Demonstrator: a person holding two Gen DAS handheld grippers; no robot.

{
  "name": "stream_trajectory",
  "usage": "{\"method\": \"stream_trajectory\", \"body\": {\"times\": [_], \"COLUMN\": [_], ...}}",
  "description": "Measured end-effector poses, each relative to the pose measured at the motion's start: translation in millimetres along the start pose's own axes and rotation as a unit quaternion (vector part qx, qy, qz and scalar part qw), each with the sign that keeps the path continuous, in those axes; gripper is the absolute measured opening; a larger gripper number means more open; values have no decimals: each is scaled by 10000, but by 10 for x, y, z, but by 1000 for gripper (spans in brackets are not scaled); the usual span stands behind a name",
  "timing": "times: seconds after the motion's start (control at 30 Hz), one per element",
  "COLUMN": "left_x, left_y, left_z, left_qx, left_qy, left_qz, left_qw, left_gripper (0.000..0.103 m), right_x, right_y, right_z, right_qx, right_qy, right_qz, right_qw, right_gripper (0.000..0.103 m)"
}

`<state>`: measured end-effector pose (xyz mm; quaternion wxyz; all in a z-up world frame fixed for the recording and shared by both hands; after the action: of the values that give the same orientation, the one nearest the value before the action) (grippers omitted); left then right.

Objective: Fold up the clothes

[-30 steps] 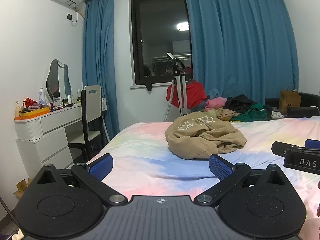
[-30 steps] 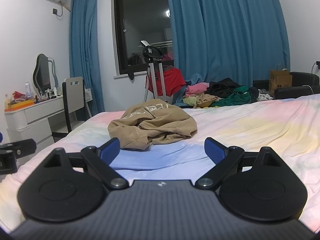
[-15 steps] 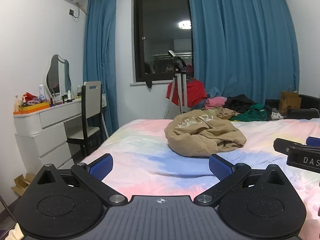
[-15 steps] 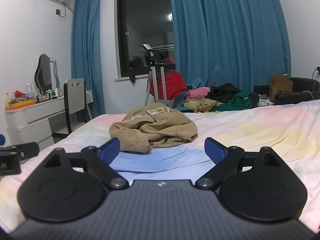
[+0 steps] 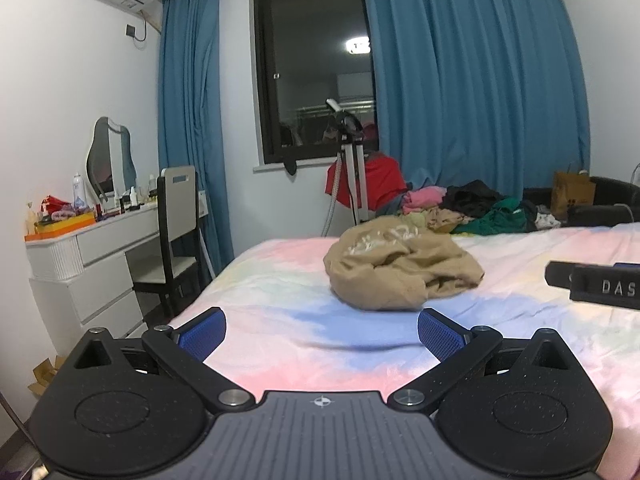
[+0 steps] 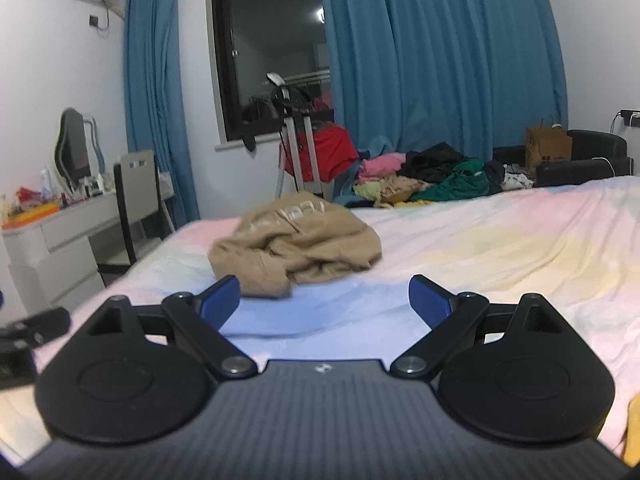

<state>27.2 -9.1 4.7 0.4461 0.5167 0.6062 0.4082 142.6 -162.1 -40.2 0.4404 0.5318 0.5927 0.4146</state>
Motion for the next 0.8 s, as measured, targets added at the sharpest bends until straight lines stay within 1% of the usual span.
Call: {"method": "stream_trajectory", "body": {"times": [0.1, 0.23, 0.37, 0.53, 0.63, 0.8], "left_x": [34, 186, 298, 436, 451, 447], "left_y": [222, 430, 591, 815, 1019, 1311], "left_z": [-98, -178, -336, -549, -718, -1119], "left_qx": [-54, 153, 203, 222, 71, -72], "left_qy": [22, 130, 161, 168, 191, 203], "left_qz": [-9, -196, -295, -437, -415, -433], "left_qw": [10000, 9996, 9992, 9987, 9989, 9988], "left_gripper": [103, 103, 103, 103, 103, 103], "right_x": [43, 83, 59, -8, -11, -2], "right_y": [261, 531, 788, 1021, 1156, 1375], "right_z": [-105, -221, -391, -548, -746, -1073], "right_qx": [44, 176, 269, 455, 348, 141], "right_qy": [37, 4, -91, -255, -163, -108], "right_qz": [6, -92, -265, 136, 325, 318], "right_qw": [10000, 9998, 9992, 9985, 9987, 9993], "right_gripper": [93, 93, 93, 93, 93, 93]}}
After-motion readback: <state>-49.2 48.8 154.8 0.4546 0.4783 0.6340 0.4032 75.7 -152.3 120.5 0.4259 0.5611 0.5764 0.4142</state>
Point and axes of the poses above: each gripper's, at about its wrist camera, not at the fingertips, and z roughly the way its jaws point, x to its left, y to its top, the point moved 4 cm from there along z, roughly the way its jaws point, and after that the axes turned 14 degrees about -z, right-handed, at the moved point
